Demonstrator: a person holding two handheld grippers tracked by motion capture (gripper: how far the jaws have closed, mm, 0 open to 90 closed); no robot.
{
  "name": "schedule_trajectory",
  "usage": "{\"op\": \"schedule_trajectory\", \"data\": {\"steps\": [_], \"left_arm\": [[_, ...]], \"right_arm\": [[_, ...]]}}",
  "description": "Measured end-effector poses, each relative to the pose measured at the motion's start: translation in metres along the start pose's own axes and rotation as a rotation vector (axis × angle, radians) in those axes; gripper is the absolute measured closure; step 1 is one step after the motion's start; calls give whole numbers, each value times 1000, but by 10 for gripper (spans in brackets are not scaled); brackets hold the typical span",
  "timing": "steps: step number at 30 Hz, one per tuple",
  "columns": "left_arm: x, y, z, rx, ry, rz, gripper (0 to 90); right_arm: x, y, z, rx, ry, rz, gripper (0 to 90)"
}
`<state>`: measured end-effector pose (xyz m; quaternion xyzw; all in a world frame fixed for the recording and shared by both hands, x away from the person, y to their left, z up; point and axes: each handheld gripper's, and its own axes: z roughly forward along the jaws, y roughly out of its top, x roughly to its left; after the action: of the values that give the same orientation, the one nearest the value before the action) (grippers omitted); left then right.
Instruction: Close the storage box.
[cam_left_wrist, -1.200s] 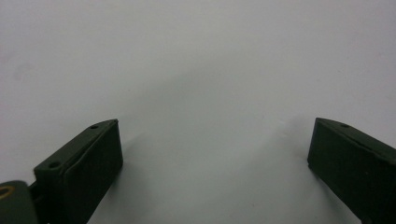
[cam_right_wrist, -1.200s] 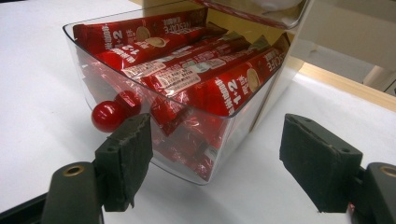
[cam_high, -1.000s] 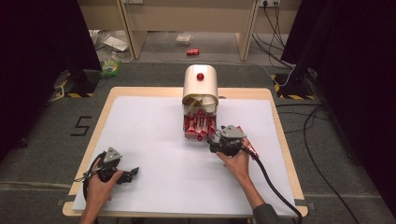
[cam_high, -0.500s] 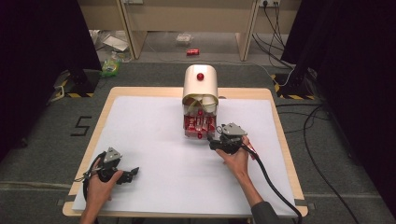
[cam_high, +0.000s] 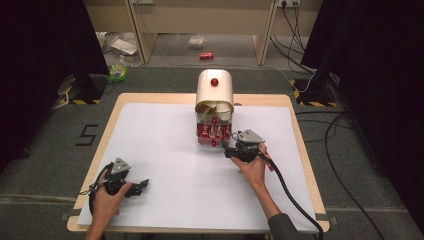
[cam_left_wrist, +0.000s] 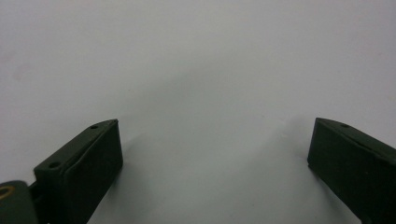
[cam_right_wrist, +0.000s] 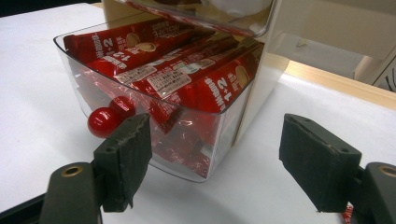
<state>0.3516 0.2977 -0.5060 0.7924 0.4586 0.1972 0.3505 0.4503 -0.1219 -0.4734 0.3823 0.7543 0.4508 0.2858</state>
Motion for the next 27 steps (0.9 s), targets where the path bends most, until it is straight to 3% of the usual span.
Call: {"op": "schedule_trajectory", "data": {"steps": [14, 27], "left_arm": [[0, 0, 0, 0, 0, 0, 26], [0, 0, 0, 0, 0, 0, 26]], "right_arm": [[-6, 1, 15, -11, -14, 24, 256], [-13, 6, 26, -12, -38, 17, 251]]}}
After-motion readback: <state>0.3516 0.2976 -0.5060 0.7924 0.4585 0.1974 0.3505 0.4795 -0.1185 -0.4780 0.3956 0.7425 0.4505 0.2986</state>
